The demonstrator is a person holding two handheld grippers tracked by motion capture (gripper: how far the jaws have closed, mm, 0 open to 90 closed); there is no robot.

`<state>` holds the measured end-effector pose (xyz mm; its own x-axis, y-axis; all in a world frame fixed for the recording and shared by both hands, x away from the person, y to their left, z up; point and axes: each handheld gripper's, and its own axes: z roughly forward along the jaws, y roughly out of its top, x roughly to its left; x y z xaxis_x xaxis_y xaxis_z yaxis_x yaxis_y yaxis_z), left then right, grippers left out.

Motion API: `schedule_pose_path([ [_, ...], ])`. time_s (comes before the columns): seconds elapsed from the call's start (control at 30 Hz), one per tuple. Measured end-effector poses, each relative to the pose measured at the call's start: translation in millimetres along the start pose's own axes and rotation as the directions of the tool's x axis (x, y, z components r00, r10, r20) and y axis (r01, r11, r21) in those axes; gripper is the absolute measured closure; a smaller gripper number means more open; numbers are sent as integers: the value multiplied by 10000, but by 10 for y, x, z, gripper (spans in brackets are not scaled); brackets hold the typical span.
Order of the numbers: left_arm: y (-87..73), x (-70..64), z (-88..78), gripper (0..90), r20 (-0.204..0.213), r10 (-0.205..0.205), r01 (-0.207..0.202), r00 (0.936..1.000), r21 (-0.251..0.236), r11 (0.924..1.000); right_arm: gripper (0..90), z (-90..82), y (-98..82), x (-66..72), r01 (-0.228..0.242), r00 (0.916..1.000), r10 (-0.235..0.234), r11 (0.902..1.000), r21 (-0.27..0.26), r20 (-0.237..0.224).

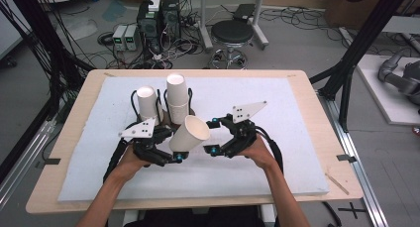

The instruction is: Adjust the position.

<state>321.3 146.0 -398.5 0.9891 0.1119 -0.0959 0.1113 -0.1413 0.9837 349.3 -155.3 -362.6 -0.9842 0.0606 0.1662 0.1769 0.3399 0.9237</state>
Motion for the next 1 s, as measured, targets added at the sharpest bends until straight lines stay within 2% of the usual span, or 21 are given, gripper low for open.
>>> schedule_pose_path([
  [0.47,-6,-21,177,352,213,104,-108,9997,155,9998,146,144,34,26,51,9989,-59,9998,-169,-460],
  [0.67,-6,-31,222,352,310,143,-148,9994,135,9998,146,165,49,24,-65,9967,20,9985,-549,-812],
  [0.87,-4,-33,258,352,391,171,-177,9991,151,9997,149,176,49,10,-127,9941,49,9974,-711,-1082],
  [1.0,-9,-31,267,352,380,121,-127,9992,148,9998,207,178,49,11,-61,9920,-39,9969,-789,-1259],
])
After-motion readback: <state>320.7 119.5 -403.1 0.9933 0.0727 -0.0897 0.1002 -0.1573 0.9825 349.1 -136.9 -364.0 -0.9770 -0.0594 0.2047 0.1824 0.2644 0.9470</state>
